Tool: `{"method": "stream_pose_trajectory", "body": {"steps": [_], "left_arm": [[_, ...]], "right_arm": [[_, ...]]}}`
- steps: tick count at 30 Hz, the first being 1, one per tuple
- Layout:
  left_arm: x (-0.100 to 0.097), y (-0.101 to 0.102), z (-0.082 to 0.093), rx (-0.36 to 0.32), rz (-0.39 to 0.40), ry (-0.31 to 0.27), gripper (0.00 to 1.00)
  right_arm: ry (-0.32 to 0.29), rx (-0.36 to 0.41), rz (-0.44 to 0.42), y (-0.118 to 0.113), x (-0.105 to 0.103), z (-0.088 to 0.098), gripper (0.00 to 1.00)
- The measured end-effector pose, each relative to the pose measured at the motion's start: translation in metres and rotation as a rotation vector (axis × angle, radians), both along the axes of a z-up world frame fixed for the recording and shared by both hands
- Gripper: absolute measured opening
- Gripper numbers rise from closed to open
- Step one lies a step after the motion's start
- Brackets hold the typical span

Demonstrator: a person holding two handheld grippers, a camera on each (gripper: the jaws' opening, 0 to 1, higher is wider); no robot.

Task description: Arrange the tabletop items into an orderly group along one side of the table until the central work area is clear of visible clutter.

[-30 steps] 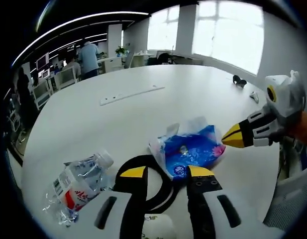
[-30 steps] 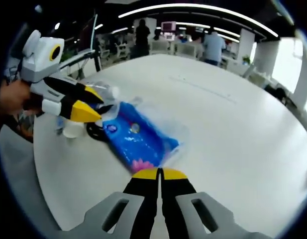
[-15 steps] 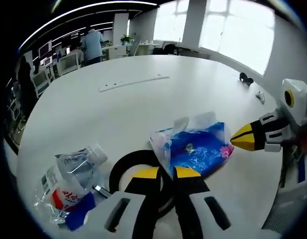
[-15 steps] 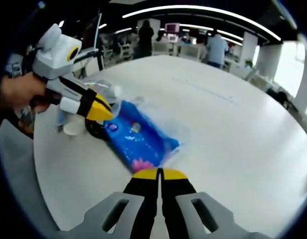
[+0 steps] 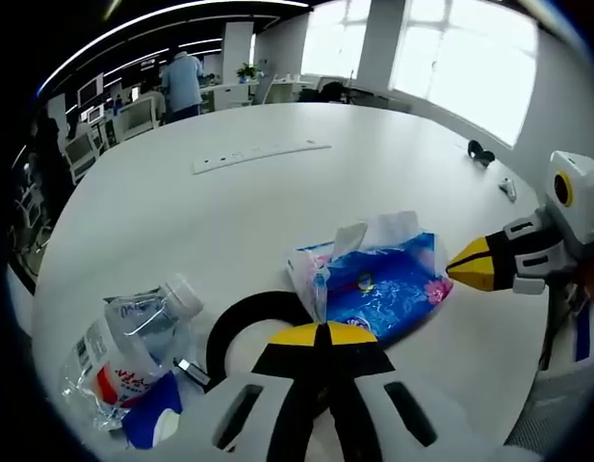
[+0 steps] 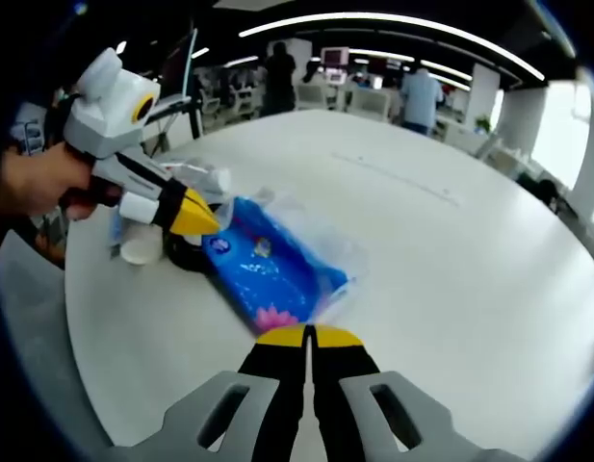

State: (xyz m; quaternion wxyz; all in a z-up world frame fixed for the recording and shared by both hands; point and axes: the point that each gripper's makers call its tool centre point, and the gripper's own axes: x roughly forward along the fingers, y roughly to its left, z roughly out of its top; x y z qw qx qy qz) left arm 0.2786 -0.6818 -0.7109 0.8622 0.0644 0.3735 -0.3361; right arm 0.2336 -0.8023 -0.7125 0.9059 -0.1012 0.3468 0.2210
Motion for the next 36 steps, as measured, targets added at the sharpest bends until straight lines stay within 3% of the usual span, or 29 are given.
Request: {"method": "stream_pose_trajectory", "body": {"steps": [11, 36], "left_arm": [[0.006, -0.017, 0.015, -0.040, -0.001, -0.020, 0.00], [0.025, -0.068, 0.026, -0.067, -0.045, -0.082, 0.00]], "right_arm": [[-0.024, 0.003, -0.027, -0.016, 0.009, 0.009, 0.00], [-0.075, -0.024, -0.062, -0.070, 0.032, 0.024, 0.00]]}}
